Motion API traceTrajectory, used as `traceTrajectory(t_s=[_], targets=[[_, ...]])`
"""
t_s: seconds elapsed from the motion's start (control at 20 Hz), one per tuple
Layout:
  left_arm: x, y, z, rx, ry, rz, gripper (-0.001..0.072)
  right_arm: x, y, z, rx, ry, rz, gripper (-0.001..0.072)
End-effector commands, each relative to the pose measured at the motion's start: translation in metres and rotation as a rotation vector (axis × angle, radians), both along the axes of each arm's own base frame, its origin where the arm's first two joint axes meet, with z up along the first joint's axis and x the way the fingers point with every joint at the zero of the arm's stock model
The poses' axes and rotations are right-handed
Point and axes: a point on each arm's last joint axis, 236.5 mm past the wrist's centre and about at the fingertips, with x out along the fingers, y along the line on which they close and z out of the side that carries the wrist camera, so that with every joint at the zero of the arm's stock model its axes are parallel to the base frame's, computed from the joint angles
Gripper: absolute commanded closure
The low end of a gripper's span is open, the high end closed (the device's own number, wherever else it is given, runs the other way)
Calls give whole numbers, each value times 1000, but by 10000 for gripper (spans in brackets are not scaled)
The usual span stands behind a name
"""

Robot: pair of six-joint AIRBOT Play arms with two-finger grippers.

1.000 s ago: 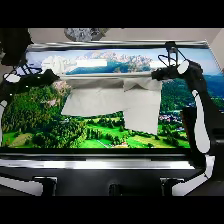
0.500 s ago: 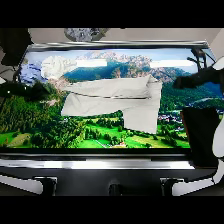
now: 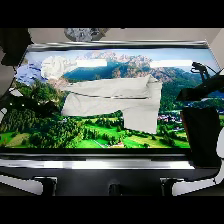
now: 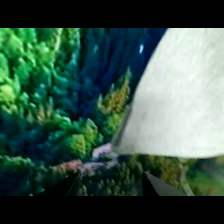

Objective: Fold the shirts.

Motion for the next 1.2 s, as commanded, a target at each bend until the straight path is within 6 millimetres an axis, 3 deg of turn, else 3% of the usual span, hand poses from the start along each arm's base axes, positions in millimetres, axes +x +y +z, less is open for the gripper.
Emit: traceTrajectory(t_s=[0.0,0.4,0.5,0.55,0.6,0.65,0.75,0.95,1.15], targets=[[14,-11,-5,5,-52,18,232,-3,-1,-1,-4,4,17,156],[16,-31,-19,-31,-22,14,246,-4,-1,-1,-4,9,27,156],[20,-29,-19,-25,-26,46,330,-4,0,-2,-1,9,25,156],[20,-29,-20,-25,-25,47,331,-5,0,-5,3,16,25,155],[19,-29,-22,-24,-14,56,376,-6,1,-9,10,30,27,155],[19,-30,-23,-24,-11,53,517,-6,3,-14,19,44,30,155],[20,-30,-23,-22,-17,53,667,-6,5,-24,37,64,30,152],[22,-29,-22,-20,-24,55,667,3,21,-44,139,83,24,142],[22,-30,-19,-20,-30,50,667,19,38,-79,244,111,-19,143]])
